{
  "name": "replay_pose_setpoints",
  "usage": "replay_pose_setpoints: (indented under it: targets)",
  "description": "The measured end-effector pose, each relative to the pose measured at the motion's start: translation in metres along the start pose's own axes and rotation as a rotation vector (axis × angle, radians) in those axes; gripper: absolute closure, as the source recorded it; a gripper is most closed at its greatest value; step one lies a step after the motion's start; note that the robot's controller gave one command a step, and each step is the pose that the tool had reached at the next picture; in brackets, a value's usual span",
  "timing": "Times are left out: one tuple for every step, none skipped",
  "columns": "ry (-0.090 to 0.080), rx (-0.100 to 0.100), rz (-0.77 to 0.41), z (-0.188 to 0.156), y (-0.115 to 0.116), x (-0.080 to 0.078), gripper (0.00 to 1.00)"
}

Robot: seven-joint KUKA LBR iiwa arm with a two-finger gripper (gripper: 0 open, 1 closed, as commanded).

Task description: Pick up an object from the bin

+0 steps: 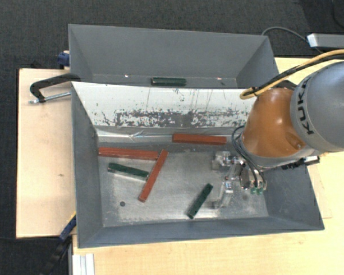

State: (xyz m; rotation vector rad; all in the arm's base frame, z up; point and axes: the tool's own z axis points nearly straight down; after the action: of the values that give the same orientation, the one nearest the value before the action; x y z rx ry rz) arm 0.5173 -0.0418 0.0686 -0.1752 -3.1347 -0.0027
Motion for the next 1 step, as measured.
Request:
replay_pose_setpoints:
  targets:
    - [-0.002, 0.001, -0.258, -0.0024, 0.0157, 0.0137, 0.00]
